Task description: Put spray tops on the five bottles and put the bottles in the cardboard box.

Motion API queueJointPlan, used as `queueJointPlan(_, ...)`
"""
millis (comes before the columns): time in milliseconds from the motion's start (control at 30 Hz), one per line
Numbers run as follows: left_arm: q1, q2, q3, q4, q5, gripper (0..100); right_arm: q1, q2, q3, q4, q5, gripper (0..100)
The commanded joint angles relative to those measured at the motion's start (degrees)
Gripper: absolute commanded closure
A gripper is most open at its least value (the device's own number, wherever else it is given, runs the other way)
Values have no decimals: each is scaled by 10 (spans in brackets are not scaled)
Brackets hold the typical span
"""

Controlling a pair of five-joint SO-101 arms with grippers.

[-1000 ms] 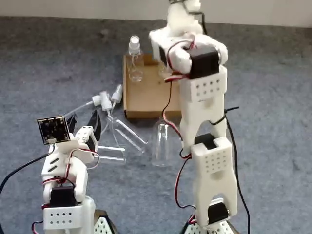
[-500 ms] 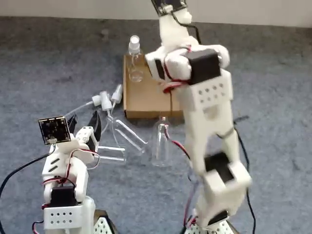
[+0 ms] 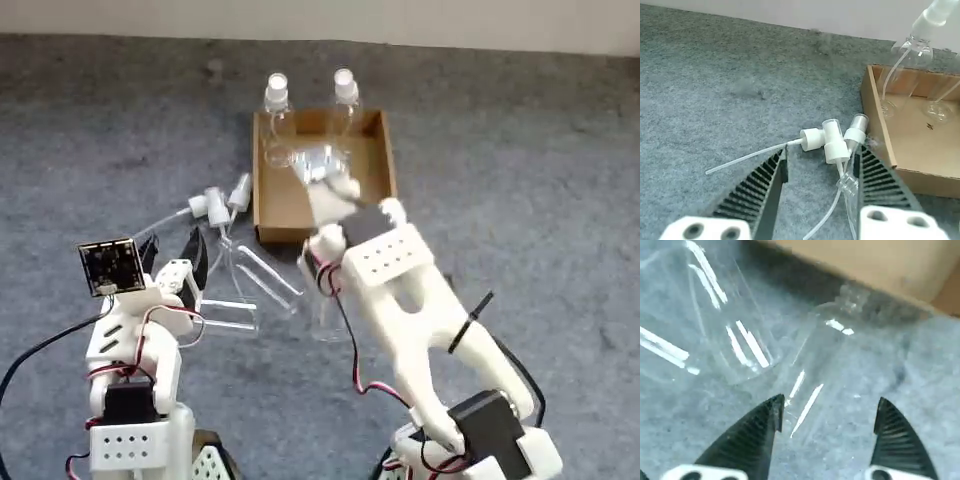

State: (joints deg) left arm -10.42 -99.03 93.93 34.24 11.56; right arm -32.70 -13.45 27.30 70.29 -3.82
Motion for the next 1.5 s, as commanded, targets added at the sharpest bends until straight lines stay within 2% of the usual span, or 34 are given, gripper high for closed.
queueJointPlan(0,-4,-7,-6,-11,1,819,-15,-28,58,-63,-34,762)
queueJointPlan(200,-4,-7,-6,-11,1,819,-36,-27,75,-107,-38,762)
queueJointPlan(467,-5,-7,-5,-11,1,819,-22,9,150,-136,-39,777)
queueJointPlan(667,-4,-7,-4,-11,1,819,44,9,148,-87,-32,986)
queueJointPlan(767,-4,-7,-4,-11,0,819,75,9,151,-50,30,995)
queueJointPlan(900,-6,-7,-13,-7,-73,819,155,7,153,-36,94,995)
queueJointPlan(967,-7,0,-40,7,-85,819,208,-12,163,-36,124,995)
queueJointPlan(1100,-5,0,-109,111,-98,819,295,-103,203,-36,199,995)
queueJointPlan(1233,-4,13,-167,169,-136,819,387,-175,232,-44,273,995)
queueJointPlan(1333,-5,89,-234,192,-173,819,456,-175,232,-57,313,995)
queueJointPlan(1467,-5,282,-393,259,-195,819,520,-132,236,-121,331,995)
